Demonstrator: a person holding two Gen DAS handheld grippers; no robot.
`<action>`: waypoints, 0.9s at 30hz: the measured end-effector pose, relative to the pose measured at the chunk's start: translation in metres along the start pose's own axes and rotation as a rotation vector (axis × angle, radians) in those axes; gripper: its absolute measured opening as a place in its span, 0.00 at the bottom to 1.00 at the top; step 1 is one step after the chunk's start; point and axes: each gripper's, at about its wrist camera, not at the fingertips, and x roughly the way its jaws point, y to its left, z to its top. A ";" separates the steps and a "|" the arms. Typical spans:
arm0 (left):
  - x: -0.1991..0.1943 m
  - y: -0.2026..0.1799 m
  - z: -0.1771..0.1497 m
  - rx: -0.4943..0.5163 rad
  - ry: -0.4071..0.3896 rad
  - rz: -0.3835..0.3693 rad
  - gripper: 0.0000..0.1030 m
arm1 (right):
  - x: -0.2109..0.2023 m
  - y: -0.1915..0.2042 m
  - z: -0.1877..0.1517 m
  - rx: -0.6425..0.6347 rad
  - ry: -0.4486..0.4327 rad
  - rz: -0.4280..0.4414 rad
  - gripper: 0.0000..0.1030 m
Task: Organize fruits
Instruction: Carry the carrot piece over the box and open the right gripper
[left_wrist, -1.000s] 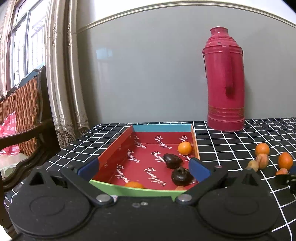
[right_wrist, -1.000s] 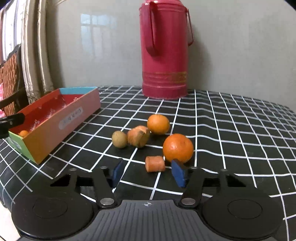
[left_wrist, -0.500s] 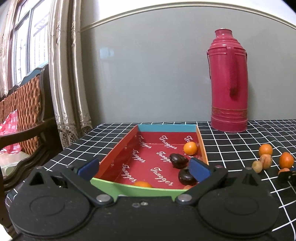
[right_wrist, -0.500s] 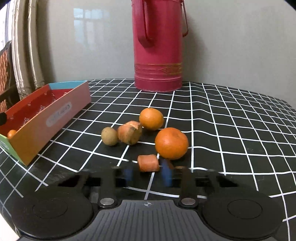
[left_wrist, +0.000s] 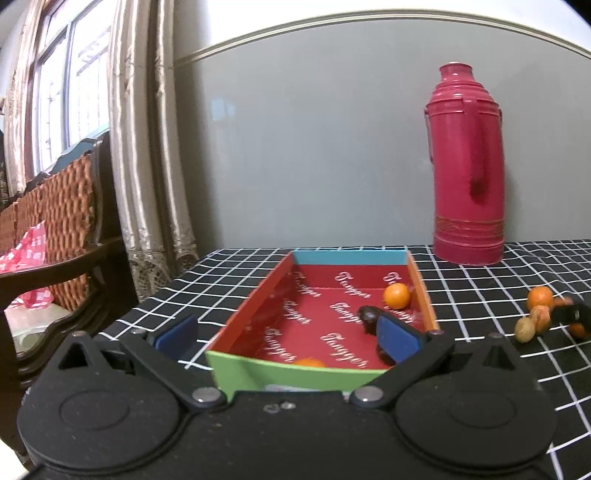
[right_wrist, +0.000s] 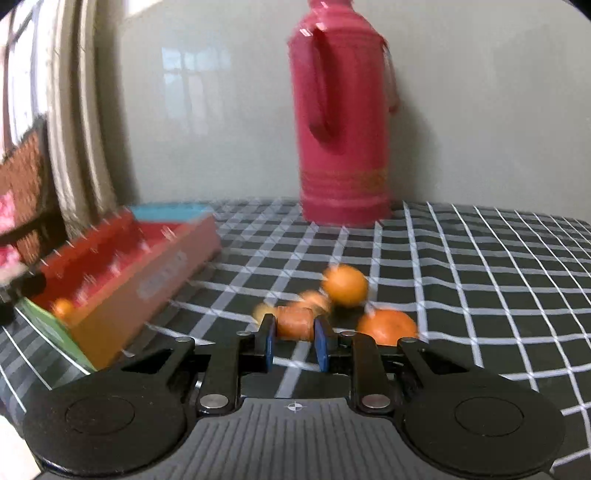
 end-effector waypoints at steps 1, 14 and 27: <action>0.000 0.004 -0.001 0.000 0.002 0.006 0.94 | -0.001 0.007 0.002 -0.003 -0.022 0.020 0.22; -0.004 0.061 -0.010 -0.058 0.022 0.111 0.94 | 0.013 0.112 0.006 -0.103 -0.150 0.229 0.22; -0.005 0.064 -0.009 -0.086 0.040 0.095 0.94 | 0.014 0.112 -0.001 -0.099 -0.246 0.186 0.92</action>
